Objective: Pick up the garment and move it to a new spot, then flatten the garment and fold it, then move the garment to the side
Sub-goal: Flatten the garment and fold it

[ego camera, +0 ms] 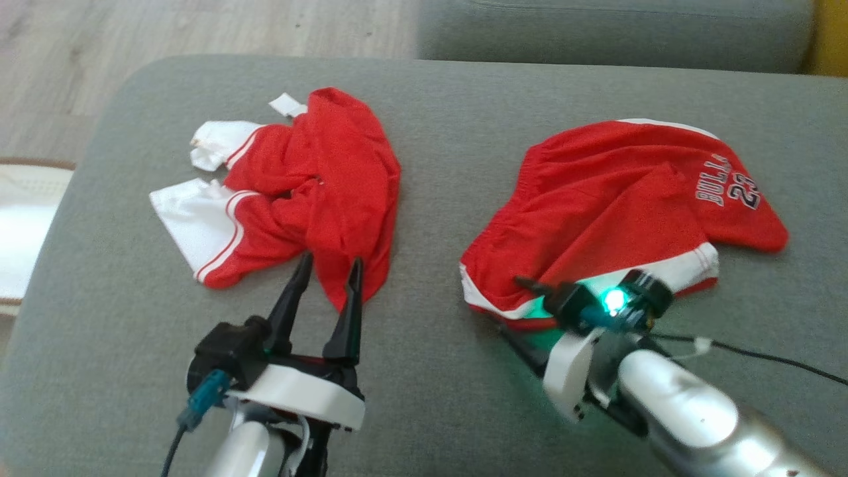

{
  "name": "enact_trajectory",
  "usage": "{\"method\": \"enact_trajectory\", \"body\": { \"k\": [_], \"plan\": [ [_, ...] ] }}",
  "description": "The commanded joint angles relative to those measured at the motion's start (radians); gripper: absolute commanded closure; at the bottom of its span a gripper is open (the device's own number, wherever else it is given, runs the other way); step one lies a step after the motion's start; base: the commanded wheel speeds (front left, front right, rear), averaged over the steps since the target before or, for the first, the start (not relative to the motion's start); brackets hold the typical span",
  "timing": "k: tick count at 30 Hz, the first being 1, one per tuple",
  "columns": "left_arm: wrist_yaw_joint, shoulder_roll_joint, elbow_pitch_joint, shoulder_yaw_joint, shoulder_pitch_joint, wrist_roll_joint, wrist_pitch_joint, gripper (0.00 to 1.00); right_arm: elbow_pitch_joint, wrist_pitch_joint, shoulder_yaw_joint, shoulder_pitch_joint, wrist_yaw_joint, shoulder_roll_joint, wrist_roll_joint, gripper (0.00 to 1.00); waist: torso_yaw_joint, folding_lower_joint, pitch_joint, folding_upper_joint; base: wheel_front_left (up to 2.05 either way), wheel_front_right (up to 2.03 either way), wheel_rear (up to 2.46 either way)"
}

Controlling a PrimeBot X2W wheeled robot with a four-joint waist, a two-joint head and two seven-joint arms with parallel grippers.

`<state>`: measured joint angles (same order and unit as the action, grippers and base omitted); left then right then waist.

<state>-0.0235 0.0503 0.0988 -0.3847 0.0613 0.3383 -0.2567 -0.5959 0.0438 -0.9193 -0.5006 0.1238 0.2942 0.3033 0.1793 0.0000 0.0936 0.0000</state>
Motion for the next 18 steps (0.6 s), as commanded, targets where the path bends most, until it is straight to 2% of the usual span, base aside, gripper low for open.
{"method": "enact_trajectory", "body": {
  "k": [1, 5, 11, 14, 18],
  "plan": [
    [-0.001, 0.000, -0.037, 0.040, 0.030, -0.003, -0.005, 0.00, 0.019, 0.009, 0.029, -0.003, 0.007, 0.005, 0.015, 0.00, -0.021, 0.0000, -0.003, 0.0000, 0.00, 0.00, 0.00],
    [0.000, 0.000, -0.047, 0.056, 0.033, -0.007, -0.005, 0.00, 0.035, 0.032, 0.151, 0.029, 0.007, 0.018, 0.019, 0.00, -0.066, 0.0000, -0.006, 0.0000, 0.00, 0.00, 0.00],
    [0.009, 0.000, -0.055, 0.076, 0.044, -0.017, -0.005, 0.00, 0.114, 0.080, 0.427, 0.127, 0.007, 0.008, 0.009, 0.00, -0.130, 0.0000, -0.004, 0.0000, 0.00, 0.00, 0.00],
    [0.014, 0.000, -0.060, 0.083, 0.048, -0.020, -0.005, 0.00, 0.177, 0.125, 0.595, 0.188, 0.007, -0.031, -0.016, 0.00, -0.160, 0.0000, -0.001, 0.0000, 0.00, 0.00, 0.00],
    [0.026, 0.000, -0.060, 0.088, 0.051, -0.021, -0.005, 0.00, 0.279, 0.178, 0.791, 0.272, 0.007, -0.128, -0.073, 0.00, -0.193, 0.0000, 0.004, 0.0000, 0.00, 0.00, 0.00]
  ]
}}
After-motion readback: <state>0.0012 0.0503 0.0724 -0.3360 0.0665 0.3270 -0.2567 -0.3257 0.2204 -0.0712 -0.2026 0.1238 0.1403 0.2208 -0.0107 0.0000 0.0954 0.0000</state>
